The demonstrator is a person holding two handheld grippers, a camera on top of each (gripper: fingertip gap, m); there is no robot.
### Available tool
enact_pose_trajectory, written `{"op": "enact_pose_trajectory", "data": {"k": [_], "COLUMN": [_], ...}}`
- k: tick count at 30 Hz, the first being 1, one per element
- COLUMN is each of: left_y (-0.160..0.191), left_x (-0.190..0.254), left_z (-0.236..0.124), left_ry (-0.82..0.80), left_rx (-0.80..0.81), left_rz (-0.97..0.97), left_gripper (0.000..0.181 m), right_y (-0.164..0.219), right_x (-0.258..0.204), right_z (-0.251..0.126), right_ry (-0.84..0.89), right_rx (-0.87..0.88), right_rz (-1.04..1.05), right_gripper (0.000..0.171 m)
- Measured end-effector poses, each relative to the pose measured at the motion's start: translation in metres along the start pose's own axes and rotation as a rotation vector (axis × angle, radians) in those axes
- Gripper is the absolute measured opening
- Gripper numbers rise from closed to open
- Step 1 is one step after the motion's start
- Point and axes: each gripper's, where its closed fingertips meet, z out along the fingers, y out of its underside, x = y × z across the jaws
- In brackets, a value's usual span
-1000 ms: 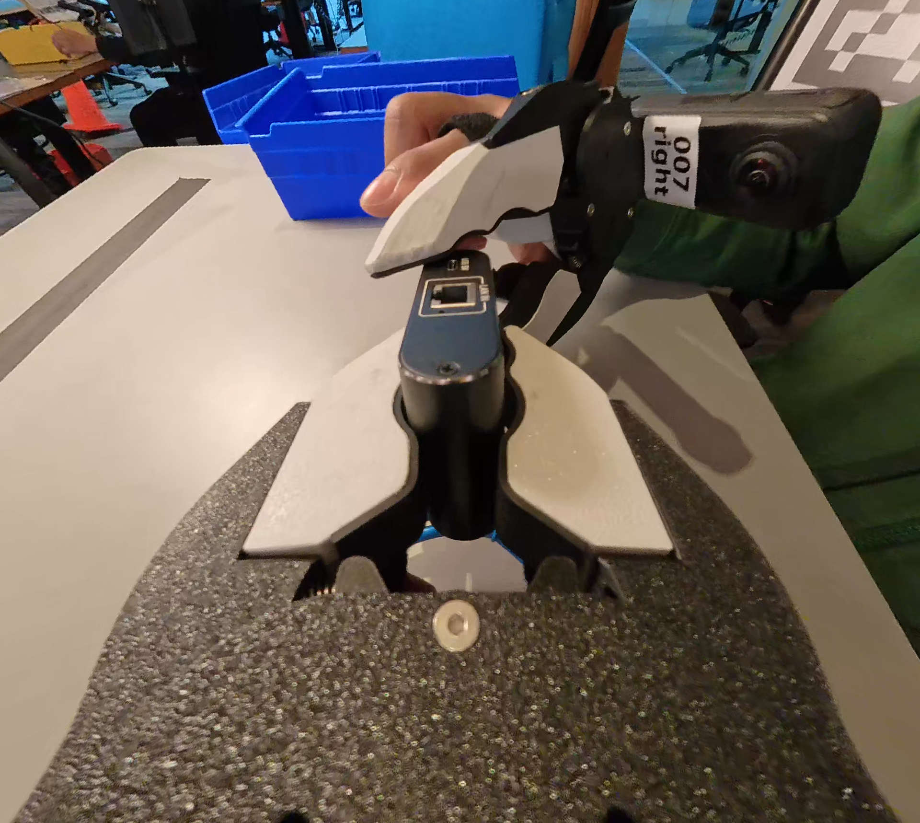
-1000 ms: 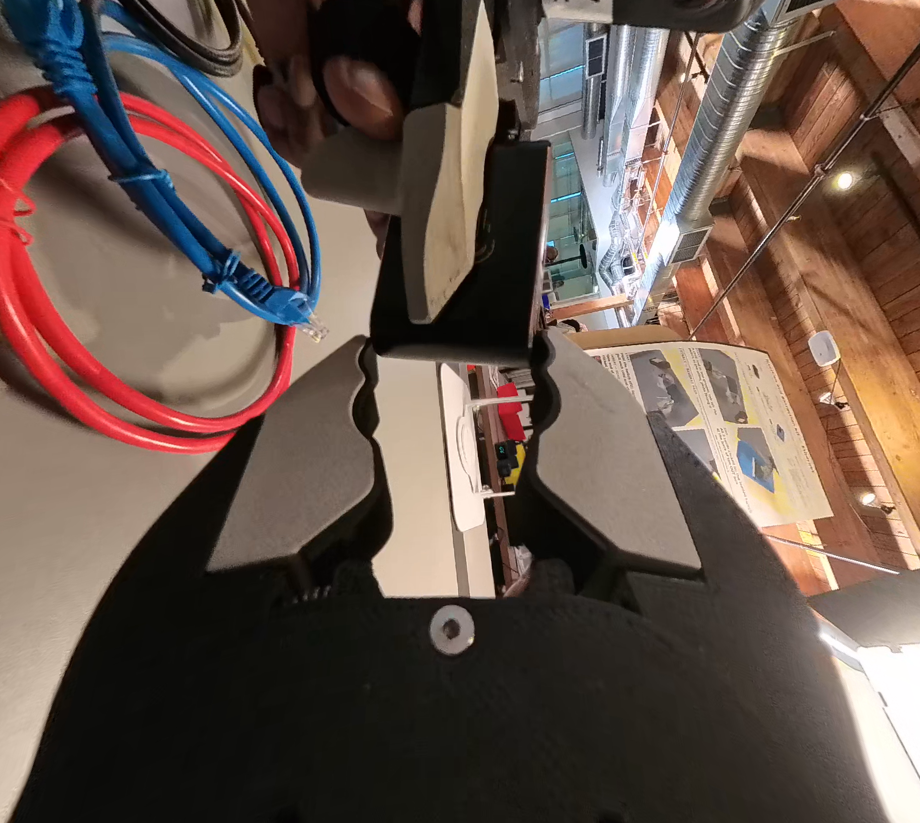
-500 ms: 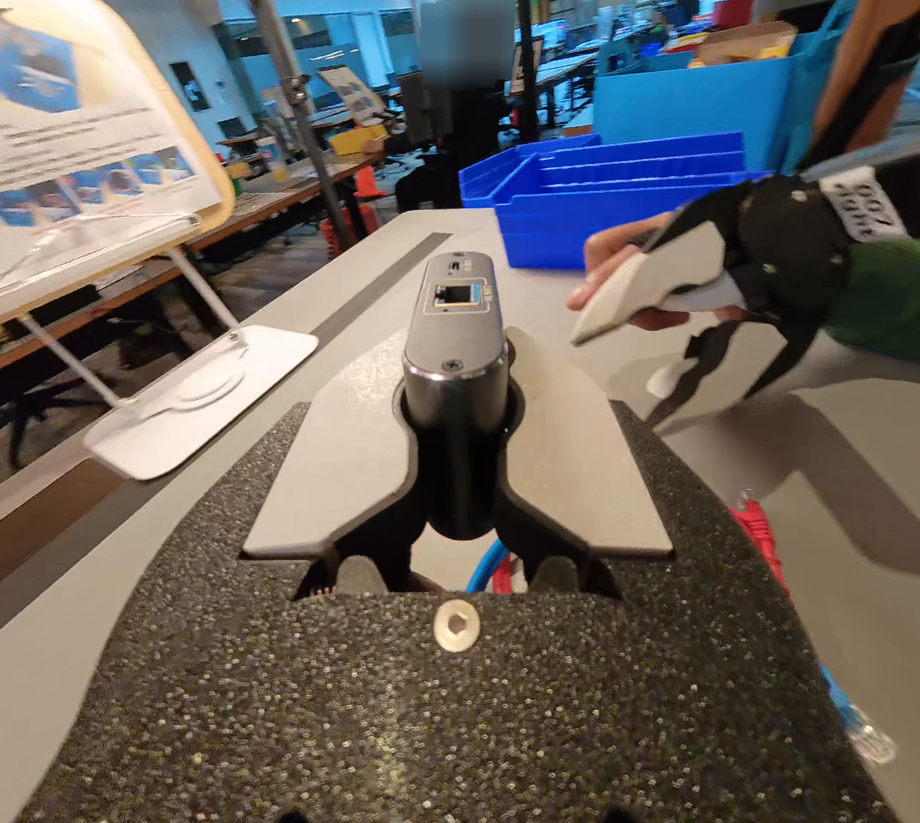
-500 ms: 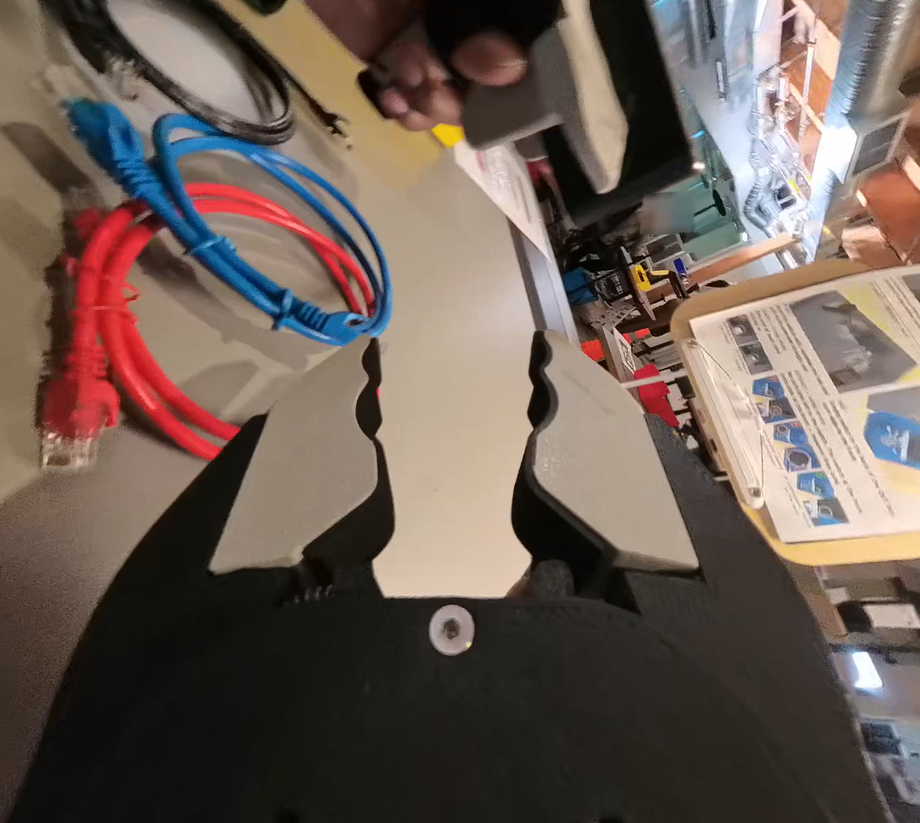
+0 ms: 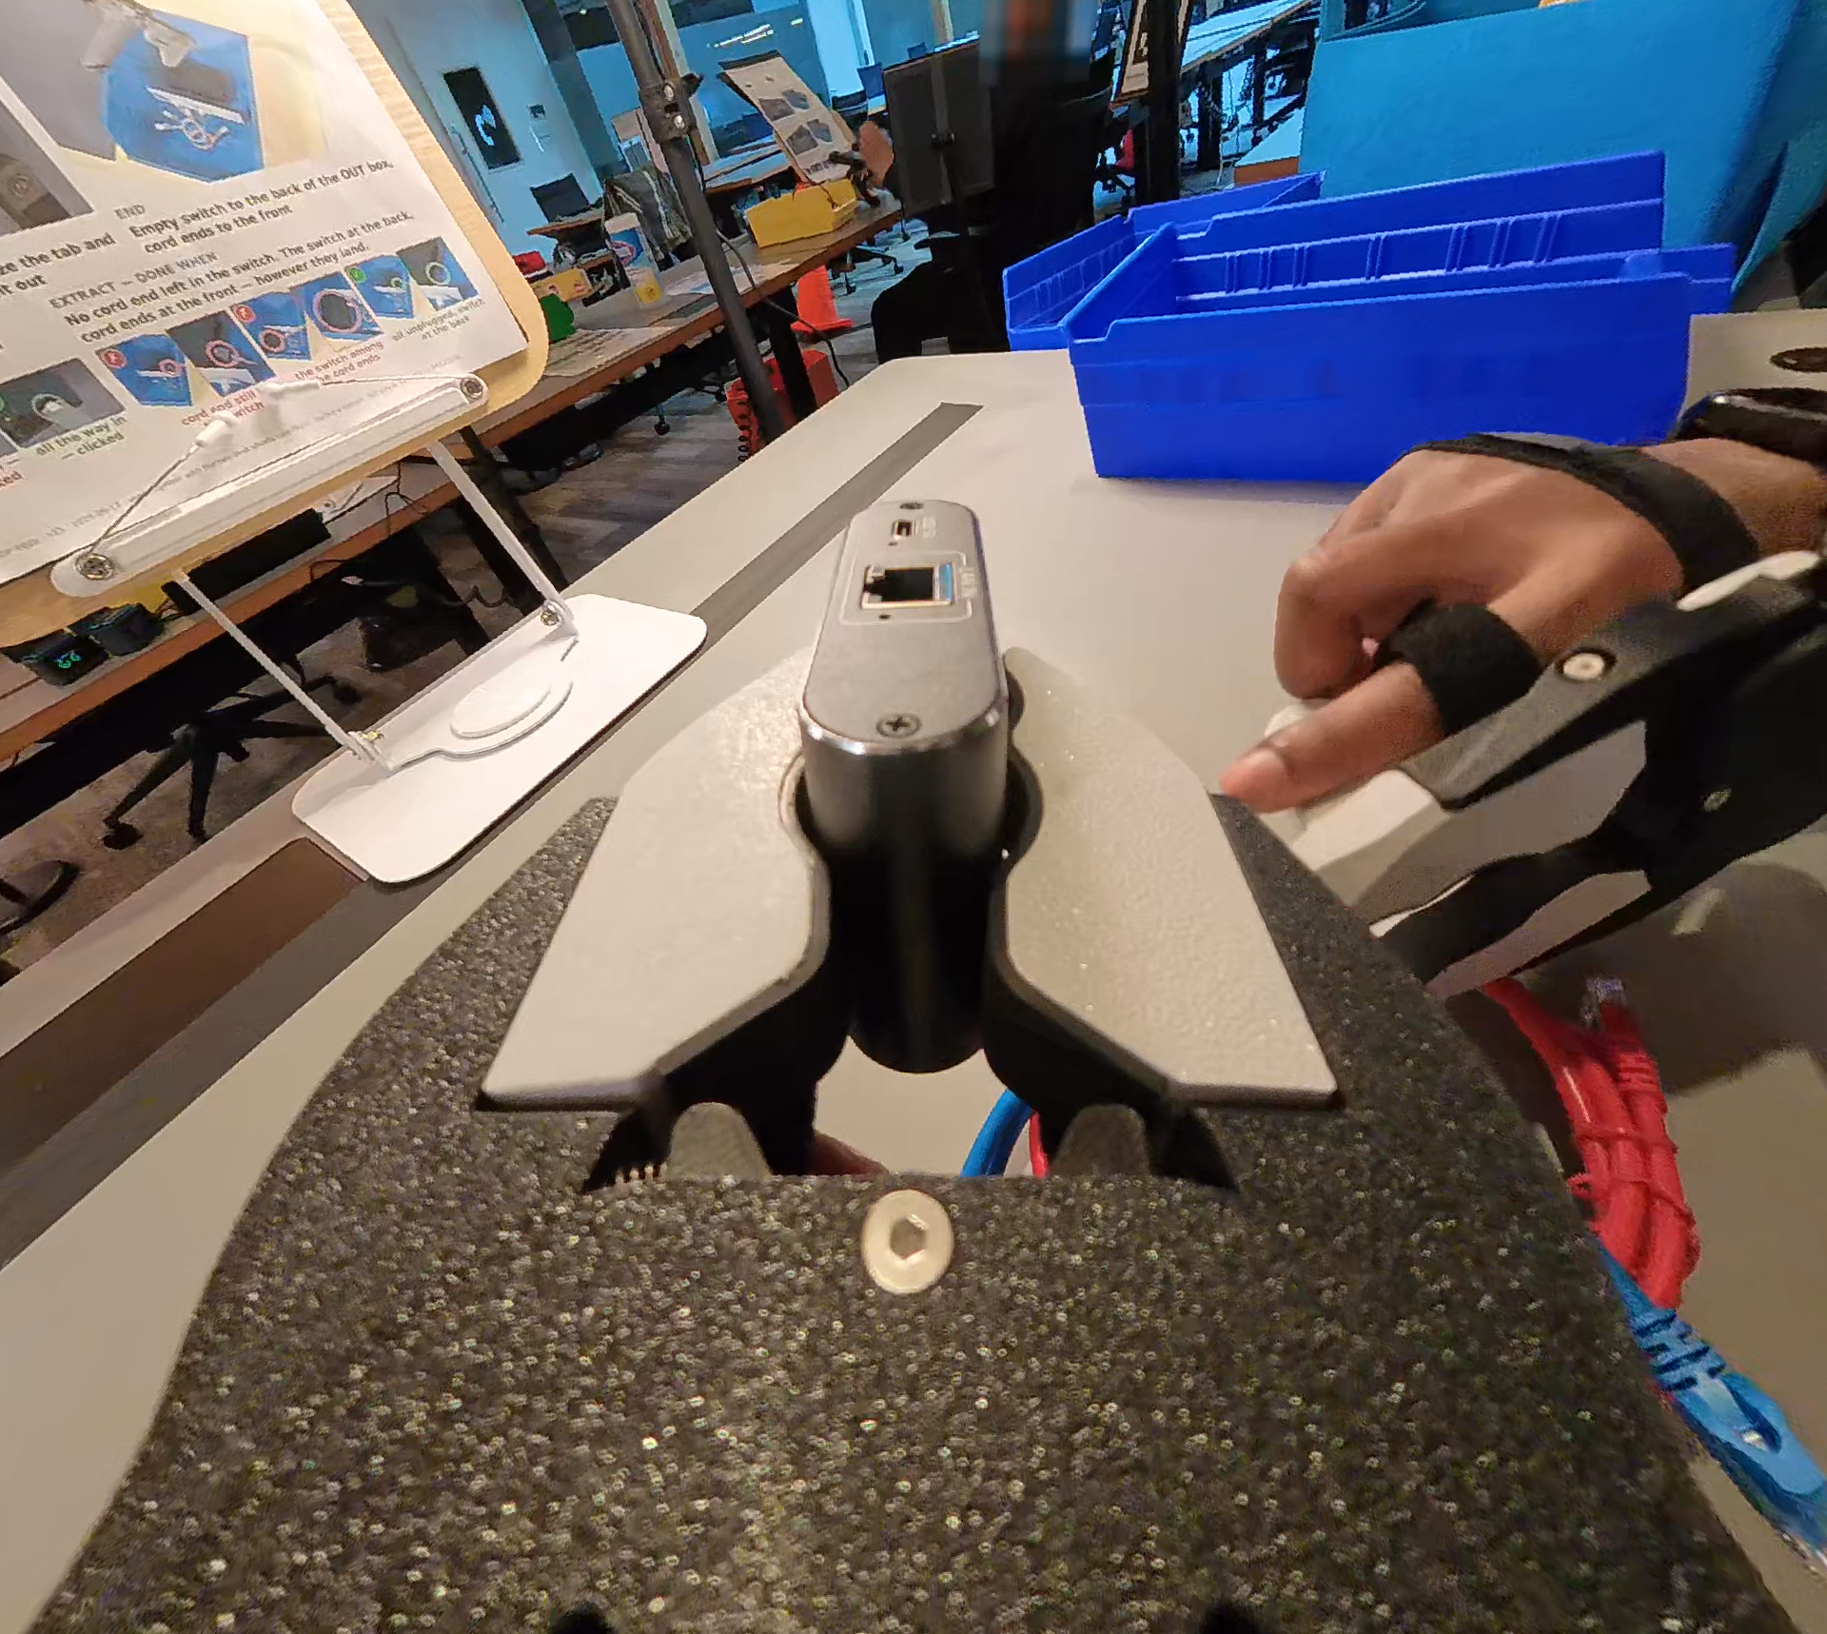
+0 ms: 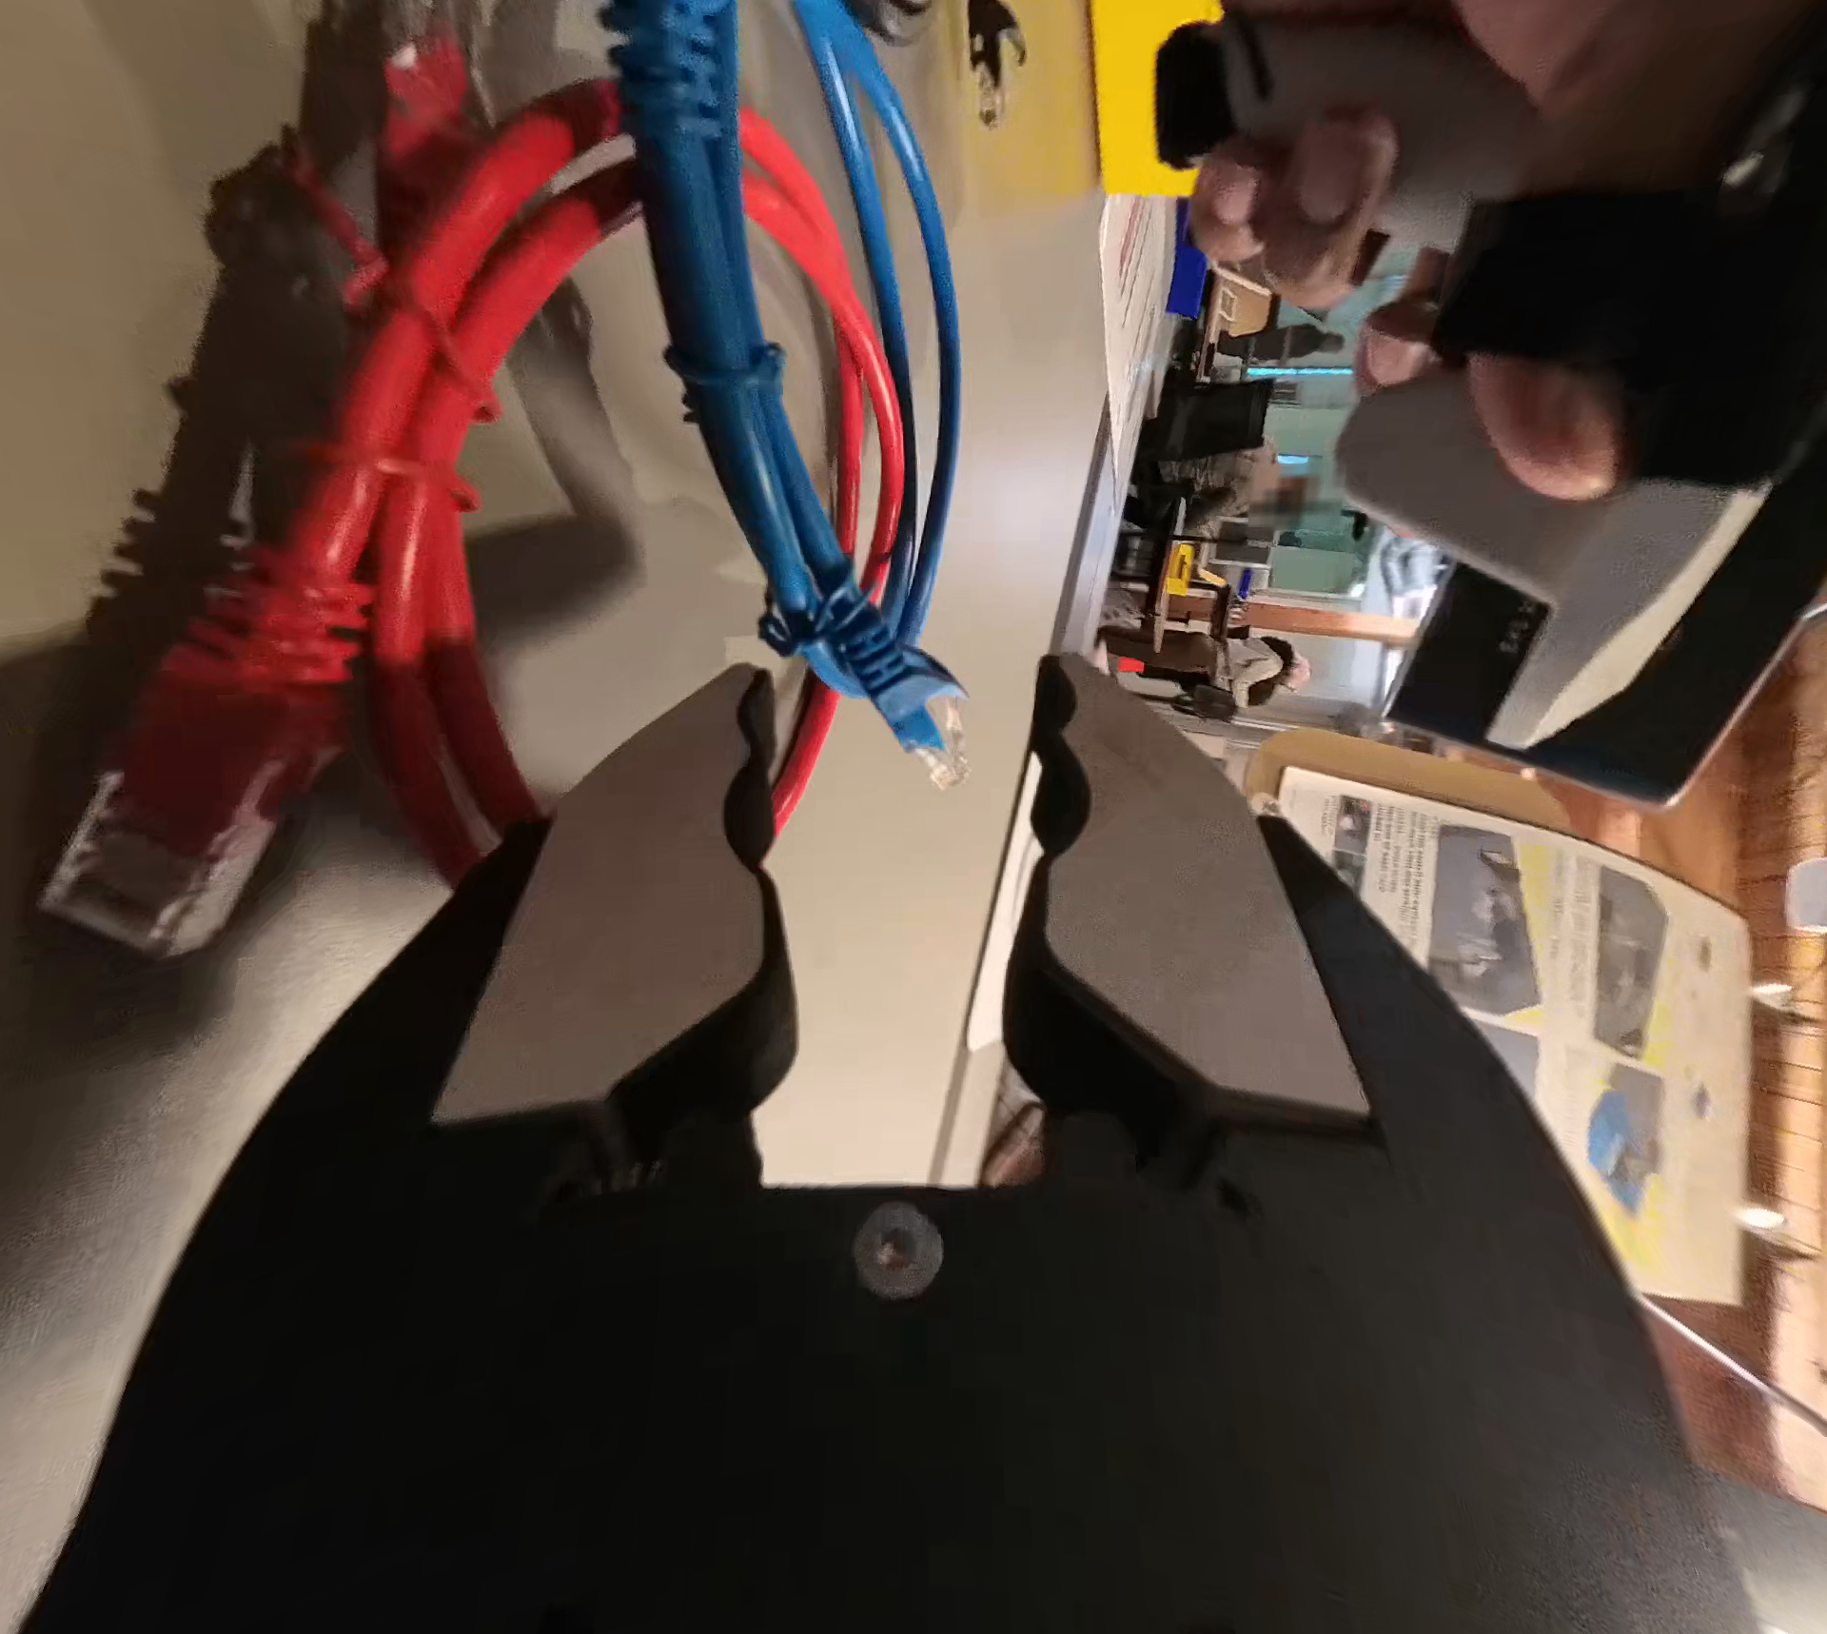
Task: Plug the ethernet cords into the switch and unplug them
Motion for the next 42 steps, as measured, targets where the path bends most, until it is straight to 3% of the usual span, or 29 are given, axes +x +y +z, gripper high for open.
{"op": "enact_pose_trajectory", "data": {"k": [3, 8, 16, 25, 29, 35, 42], "left_y": [0.001, 0.002, 0.001, 0.011, 0.021, 0.025, 0.029], "left_x": [-0.001, -0.003, 0.002, 0.007, 0.007, 0.009, 0.009], "left_z": [0.001, 0.001, 0.004, 0.011, 0.014, 0.016, 0.018], "left_ry": [-0.008, -0.029, -0.022, -0.093, -0.109, -0.09, -0.082], "left_rx": [-0.006, -0.007, -0.002, -0.102, -0.161, -0.182, -0.199], "left_rz": [0.0, -0.008, 0.014, 0.225, 0.29, 0.297, 0.295], "left_gripper": [0.029, 0.029, 0.029, 0.029, 0.03, 0.029, 0.03], "right_y": [0.004, 0.017, 0.079, 0.123, 0.135, 0.149, 0.137], "right_x": [0.005, 0.025, 0.065, 0.078, 0.065, -0.005, -0.007], "right_z": [0.003, -0.01, -0.048, -0.067, -0.065, -0.053, -0.069], "right_ry": [0.062, 0.167, 0.374, 0.442, 0.375, -0.06, -0.154], "right_rx": [-0.048, -0.073, -0.229, -0.327, -0.342, -0.347, -0.327], "right_rz": [-0.081, -0.099, -0.074, 0.012, 0.026, 0.304, 0.45], "right_gripper": [0.028, 0.027, 0.026, 0.025, 0.025, 0.03, 0.041]}}
